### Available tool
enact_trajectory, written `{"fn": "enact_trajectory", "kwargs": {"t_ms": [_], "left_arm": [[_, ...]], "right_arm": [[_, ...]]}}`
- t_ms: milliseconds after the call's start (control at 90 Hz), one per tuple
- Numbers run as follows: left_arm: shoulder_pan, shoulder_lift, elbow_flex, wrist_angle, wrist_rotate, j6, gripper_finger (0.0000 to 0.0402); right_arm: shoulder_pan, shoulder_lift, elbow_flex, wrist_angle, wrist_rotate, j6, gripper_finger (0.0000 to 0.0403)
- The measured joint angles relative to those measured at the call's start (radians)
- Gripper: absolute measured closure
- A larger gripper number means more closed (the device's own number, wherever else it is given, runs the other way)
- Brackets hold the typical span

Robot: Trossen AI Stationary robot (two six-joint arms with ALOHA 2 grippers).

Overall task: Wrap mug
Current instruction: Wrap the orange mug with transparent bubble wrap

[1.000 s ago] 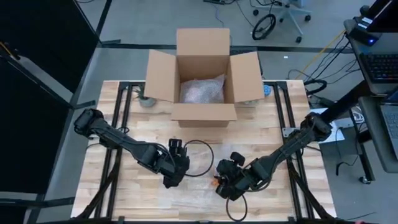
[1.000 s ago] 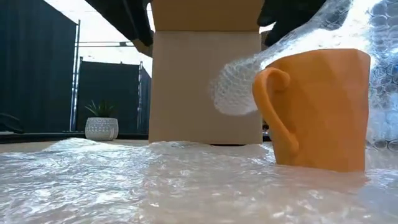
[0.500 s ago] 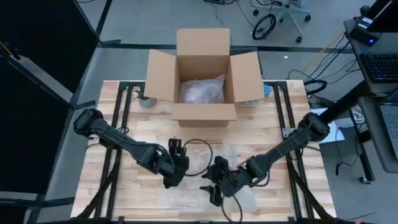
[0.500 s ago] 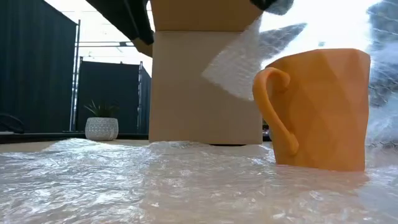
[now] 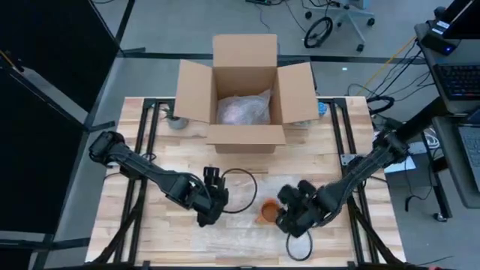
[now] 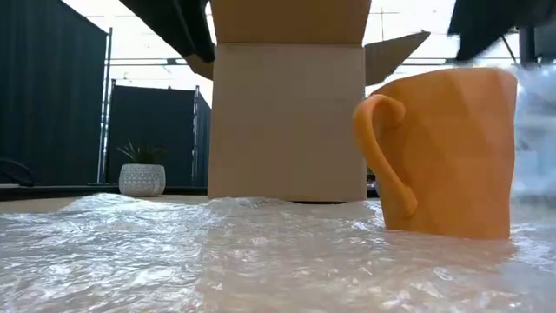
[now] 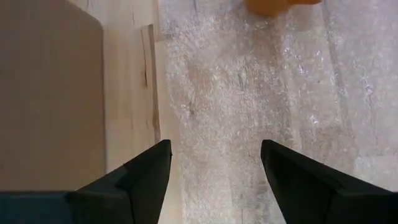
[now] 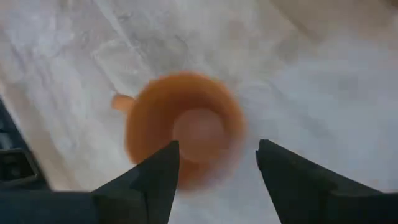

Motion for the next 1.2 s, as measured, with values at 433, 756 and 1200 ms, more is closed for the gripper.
{"fn": "enact_trajectory", "kwargs": {"t_ms": [433,756,1200], "left_arm": [[0.001,0.000,0.000,-0.001,-0.007,-0.005,0.0164],[0.001,0.000,0.000,0.000,-0.007,-0.002,0.0164],[0.001,0.000,0.000,0.006,-0.009,0.000,0.0164]], "right_arm": [[-0.074,0.086,-0.012,0.161,-0.034,-0.149,0.0204],[-0.076,0.085,-0.012,0.358,-0.060,-0.305,0.0235],[-0.077,0.015,0.025,0.452,-0.203,-0.465,0.0236]]}}
